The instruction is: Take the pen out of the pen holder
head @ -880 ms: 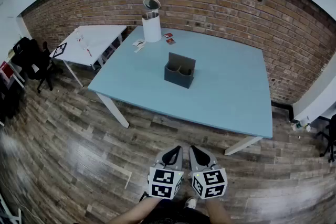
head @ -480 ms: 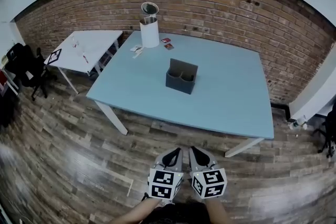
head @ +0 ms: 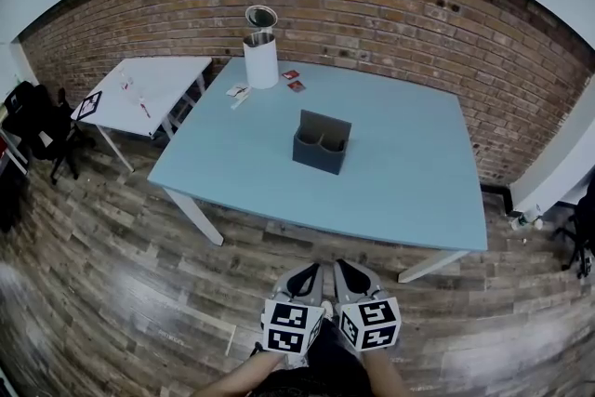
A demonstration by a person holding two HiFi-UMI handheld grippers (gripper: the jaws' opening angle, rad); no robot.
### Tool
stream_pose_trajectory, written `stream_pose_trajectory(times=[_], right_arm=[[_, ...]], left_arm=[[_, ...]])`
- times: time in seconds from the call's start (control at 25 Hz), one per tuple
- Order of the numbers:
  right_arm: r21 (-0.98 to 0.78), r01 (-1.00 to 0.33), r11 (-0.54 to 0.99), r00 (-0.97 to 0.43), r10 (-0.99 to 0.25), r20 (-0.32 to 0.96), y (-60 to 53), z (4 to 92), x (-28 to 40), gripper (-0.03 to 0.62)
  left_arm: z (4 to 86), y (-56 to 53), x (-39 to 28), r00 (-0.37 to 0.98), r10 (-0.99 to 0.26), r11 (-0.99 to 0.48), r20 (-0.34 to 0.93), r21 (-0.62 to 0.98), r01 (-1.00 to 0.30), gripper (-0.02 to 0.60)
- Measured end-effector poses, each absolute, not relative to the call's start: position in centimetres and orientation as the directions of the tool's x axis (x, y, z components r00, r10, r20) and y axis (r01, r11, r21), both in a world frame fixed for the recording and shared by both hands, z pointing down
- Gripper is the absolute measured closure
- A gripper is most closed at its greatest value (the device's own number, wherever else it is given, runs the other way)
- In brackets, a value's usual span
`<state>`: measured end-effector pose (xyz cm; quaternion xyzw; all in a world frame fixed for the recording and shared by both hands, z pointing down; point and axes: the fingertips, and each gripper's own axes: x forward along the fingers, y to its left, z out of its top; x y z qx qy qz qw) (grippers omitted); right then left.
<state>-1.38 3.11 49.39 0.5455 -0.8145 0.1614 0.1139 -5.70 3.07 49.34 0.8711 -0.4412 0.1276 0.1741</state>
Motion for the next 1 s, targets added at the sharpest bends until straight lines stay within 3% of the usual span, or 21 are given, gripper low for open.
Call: stream_pose_trajectory(times=[1.0], right_arm=[[-0.163, -0.904, 0.395, -0.426, -0.815, 0.393, -8.5, 51.8, 1.4, 0.589]], left_arm=[[51.6, -8.5, -2.7, 0.539, -0.721, -0.525, 0.436, 0.165, -0.835, 0.583]])
